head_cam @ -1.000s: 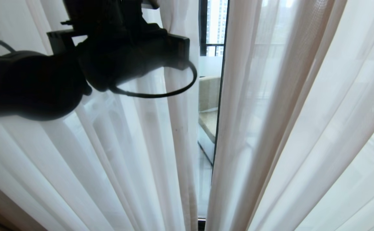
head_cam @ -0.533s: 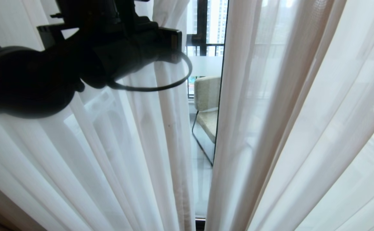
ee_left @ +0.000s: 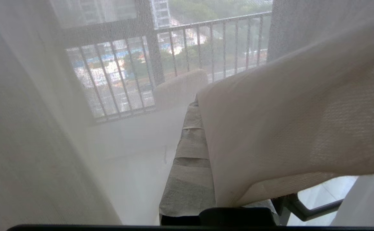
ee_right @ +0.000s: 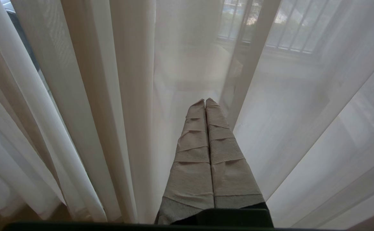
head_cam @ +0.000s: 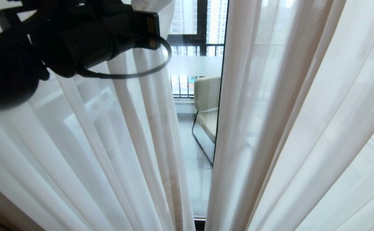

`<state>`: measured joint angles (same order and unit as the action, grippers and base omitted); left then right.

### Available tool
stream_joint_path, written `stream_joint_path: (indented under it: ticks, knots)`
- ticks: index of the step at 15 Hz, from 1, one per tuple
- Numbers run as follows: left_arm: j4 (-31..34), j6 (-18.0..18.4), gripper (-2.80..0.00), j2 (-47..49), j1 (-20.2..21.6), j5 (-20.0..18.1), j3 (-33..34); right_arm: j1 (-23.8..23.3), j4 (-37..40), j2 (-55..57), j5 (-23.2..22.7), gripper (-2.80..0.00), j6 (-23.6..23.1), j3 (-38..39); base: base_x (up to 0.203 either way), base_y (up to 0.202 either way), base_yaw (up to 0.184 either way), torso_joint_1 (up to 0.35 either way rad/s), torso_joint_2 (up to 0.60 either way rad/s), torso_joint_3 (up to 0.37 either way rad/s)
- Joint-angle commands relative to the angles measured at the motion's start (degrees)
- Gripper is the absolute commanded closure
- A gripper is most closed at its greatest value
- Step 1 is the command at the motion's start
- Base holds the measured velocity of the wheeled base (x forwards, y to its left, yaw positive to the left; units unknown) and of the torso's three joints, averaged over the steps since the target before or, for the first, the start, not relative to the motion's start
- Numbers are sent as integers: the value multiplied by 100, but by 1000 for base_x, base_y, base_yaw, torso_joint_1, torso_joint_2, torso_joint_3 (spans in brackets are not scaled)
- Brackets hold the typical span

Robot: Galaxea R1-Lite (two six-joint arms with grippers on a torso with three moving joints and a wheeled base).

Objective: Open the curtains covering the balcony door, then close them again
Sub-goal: Pull the inner curtains open on both sides

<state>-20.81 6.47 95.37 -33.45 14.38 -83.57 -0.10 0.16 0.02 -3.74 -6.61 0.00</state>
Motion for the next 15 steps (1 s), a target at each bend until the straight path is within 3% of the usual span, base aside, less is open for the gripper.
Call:
stream_joint_path:
  ticks: [1,5,11,15]
  knots:
    - [-11,3,0,-263,218,12,107,1,1,-2,-4,0,-7,0,0,0,0,0,0,0]
    - [-11,-17,0,-743,853,6,491,1,1,-2,-4,0,-7,0,0,0,0,0,0,0]
    - [17,-50,0,-1236,2126,5,960,5,1,-2,-4,0,-7,0,0,0,0,0,0,0]
    - [29,-58,0,-1662,2615,-11,1496,1,1,-2,-4,0,-7,0,0,0,0,0,0,0]
